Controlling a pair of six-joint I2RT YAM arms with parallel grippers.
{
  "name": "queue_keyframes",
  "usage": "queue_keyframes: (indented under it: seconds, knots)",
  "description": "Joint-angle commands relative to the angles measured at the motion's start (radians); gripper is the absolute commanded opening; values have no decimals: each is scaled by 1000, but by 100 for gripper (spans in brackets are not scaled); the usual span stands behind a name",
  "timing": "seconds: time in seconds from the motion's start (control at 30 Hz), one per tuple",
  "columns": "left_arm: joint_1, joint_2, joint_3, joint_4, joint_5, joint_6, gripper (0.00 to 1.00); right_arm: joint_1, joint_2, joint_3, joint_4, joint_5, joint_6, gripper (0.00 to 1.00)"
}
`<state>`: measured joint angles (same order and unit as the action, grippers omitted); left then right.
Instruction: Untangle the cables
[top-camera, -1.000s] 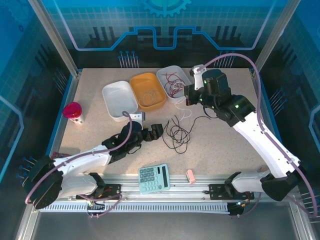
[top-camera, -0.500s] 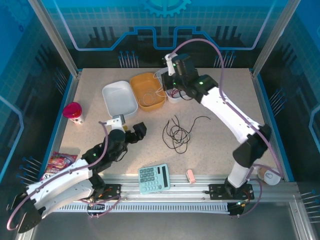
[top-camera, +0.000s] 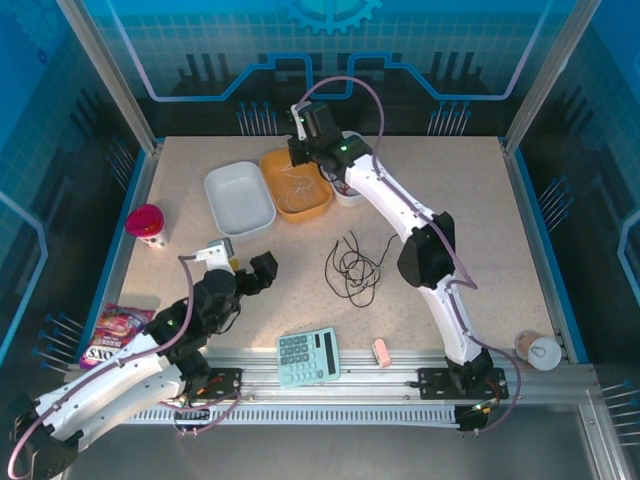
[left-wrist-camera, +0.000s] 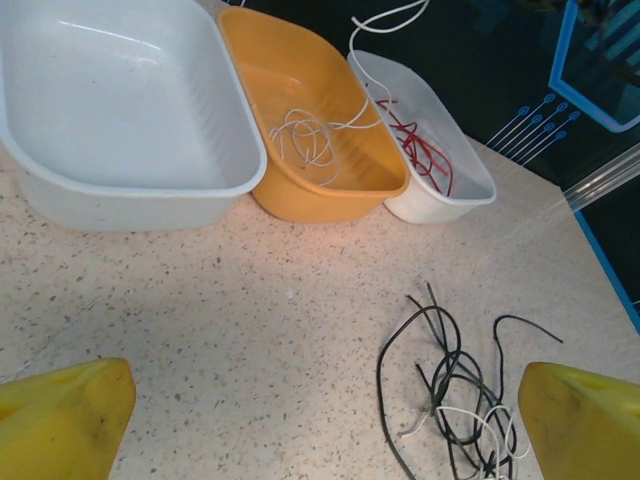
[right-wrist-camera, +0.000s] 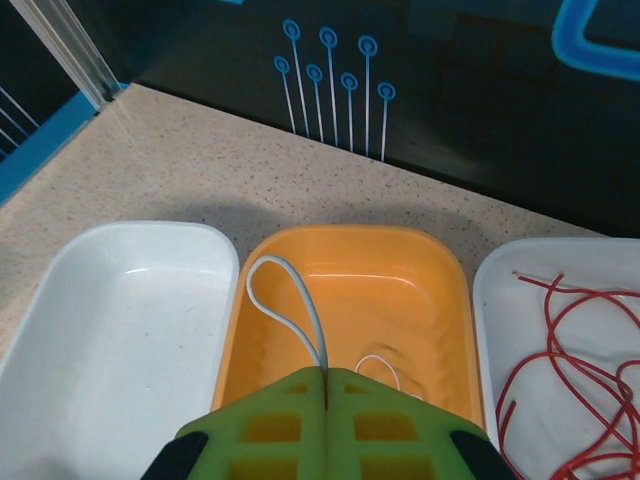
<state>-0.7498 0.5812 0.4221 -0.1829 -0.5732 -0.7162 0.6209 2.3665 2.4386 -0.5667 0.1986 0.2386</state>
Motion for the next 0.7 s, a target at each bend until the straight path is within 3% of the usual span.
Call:
queue_keyframes:
  seconds: [0.0, 0.1, 0.23, 0.43, 0.67]
  knots:
    - [7, -9, -10, -21, -29, 13, 99, -23, 56, 43, -2, -7, 16, 5]
    - [9, -8, -9, -18, -25, 24, 99, -40, 88, 43, 5, -35, 43, 15]
    - [12, -8, -7, -19, -11, 29, 99, -54, 100, 42, -12, -79, 59, 43]
    - [13, -4, -6, -23, 14, 33, 99, -56, 13, -37, -20, -71, 38, 49]
    - [13, 36, 21, -27, 60, 54, 99, -70, -212, -303, 11, -56, 56, 56]
